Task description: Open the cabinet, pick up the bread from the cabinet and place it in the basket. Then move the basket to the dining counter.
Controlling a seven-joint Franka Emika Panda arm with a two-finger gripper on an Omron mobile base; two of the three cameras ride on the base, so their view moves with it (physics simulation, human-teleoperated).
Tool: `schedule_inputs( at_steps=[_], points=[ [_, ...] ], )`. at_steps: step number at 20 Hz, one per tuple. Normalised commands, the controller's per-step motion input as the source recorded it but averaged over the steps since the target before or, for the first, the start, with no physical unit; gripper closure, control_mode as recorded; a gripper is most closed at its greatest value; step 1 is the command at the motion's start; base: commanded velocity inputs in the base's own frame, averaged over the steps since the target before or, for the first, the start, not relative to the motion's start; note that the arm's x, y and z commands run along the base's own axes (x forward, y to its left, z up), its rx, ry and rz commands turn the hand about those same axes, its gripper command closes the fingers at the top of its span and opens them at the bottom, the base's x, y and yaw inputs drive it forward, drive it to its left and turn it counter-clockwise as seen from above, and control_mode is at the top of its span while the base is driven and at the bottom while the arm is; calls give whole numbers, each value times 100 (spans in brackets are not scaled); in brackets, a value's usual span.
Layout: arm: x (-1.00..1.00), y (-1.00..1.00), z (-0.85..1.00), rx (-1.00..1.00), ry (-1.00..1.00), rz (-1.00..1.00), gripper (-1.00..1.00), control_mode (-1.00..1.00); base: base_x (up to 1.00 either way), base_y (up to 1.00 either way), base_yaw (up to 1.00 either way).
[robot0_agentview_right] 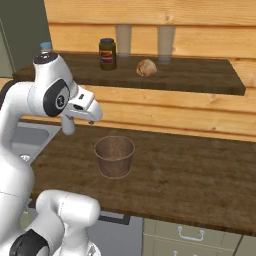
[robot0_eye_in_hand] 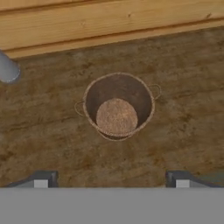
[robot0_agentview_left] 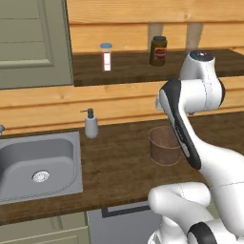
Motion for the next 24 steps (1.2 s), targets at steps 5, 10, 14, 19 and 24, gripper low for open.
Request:
schedule_inputs(
  at_steps=[5, 10, 14, 19, 24],
  points=[
    [0, -28, 36, -2, 0, -42, -100, -100, 0, 0, 0],
    [0, -23, 44, -3, 0, -37, -100, -100, 0, 0, 0],
    [14, -45, 36, 0, -1, -17, -100, -100, 0, 0, 0],
    [61, -42, 13, 0, -4, -3, -100, -100, 0, 0, 0],
    [26, -30, 1, -2, -27, 6, -100, -100, 0, 0, 0]
  ],
)
